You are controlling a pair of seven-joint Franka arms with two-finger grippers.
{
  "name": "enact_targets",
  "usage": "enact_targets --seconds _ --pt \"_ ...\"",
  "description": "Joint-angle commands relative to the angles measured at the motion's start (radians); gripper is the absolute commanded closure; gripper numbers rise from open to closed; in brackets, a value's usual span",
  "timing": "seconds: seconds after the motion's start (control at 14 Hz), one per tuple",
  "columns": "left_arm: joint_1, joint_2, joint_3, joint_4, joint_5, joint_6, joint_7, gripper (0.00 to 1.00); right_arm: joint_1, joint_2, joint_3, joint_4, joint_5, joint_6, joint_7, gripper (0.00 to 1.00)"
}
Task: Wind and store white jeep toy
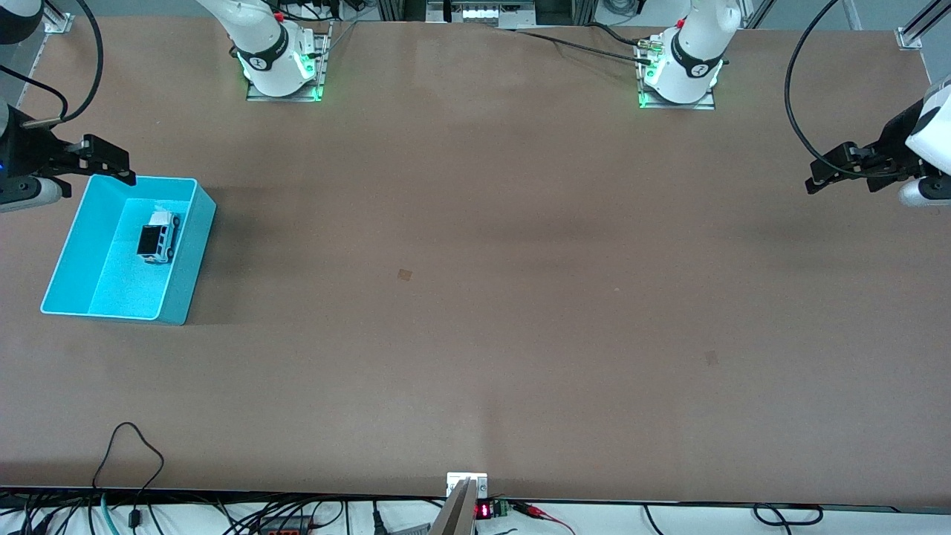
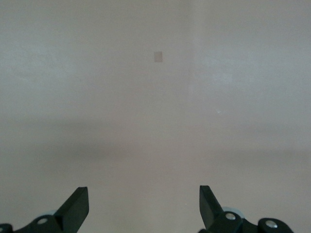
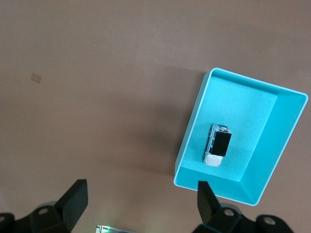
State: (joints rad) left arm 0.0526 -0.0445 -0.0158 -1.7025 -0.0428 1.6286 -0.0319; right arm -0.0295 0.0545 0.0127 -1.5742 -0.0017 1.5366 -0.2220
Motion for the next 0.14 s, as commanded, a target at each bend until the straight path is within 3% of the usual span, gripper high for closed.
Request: enact_targets --seconds 0.0,0.07 --pt "0.003 -0.025 -0.006 -0.019 0.017 -0.007 0.000 0.00 0.019 -0.007 -0.014 0.000 -0.009 -0.013 -0.002 0.00" --pt "0.003 -0.025 -0.006 -0.019 0.017 -0.009 0.000 0.00 0.020 -0.007 -0.014 0.000 -0.011 -0.013 -0.003 0.00"
